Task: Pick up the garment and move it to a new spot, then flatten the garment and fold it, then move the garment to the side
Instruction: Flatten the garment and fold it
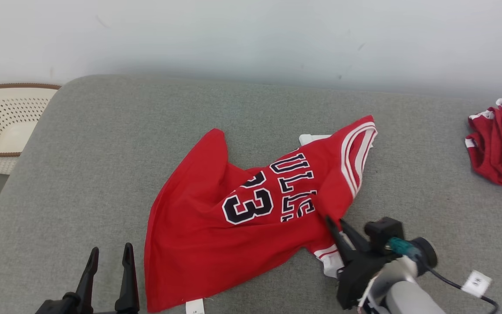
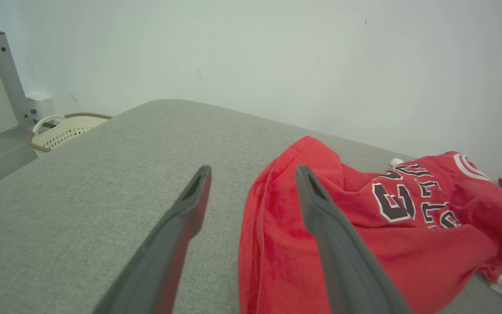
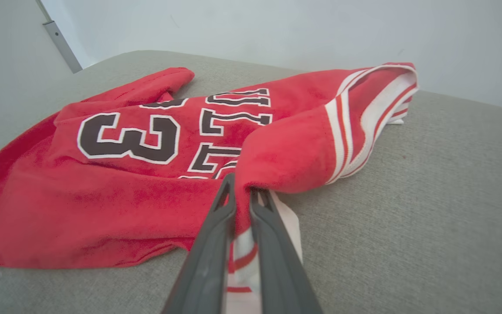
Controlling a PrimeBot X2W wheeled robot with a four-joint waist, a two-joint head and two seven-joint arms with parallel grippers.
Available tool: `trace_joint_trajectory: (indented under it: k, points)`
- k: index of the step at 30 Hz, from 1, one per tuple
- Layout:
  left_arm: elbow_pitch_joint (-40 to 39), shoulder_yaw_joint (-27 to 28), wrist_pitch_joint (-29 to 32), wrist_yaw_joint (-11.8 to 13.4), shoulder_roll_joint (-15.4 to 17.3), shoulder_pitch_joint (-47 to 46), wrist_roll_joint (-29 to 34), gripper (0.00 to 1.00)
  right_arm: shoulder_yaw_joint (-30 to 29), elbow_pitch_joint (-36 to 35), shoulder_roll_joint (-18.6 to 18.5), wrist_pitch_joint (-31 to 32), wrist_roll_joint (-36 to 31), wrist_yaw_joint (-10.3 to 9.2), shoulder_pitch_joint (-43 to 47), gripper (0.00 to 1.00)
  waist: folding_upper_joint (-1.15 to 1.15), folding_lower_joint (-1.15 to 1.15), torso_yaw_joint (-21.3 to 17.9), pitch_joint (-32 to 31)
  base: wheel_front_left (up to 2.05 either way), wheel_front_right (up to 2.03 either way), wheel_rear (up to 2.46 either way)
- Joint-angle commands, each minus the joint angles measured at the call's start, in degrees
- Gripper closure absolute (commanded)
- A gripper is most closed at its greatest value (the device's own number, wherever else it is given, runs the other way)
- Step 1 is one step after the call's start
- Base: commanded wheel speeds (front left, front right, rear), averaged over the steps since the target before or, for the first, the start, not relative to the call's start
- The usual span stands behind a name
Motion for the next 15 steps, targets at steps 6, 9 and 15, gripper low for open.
trace_joint_trajectory:
  k: [6,9,15]
  points:
    - [0.5,-0.2,-0.2,-0.3,0.0,-0.7,0.1,0.0,3.1,3.9,3.1,0.5,-0.3,-0.01,-2.9,0.34,0.0,0.0,1.3,0.4,0.0,0.0,0.0]
    - [0.6,0.2,-0.2,-0.4,0.0,-0.6,0.3,0.0,2.8,6.0,3.6,-1.7,2.1,-0.01,-2.6,0.0,0.0,0.0,1.2,0.4,0.0,0.0,0.0]
    - [0.2,0.6,-0.2,-0.4,0.0,0.1,0.5,0.0,2.4,0.3,1.4,-4.6,7.8,-0.01,1.2,0.0,0.0,0.0,-0.4,0.4,0.0,0.0,0.0]
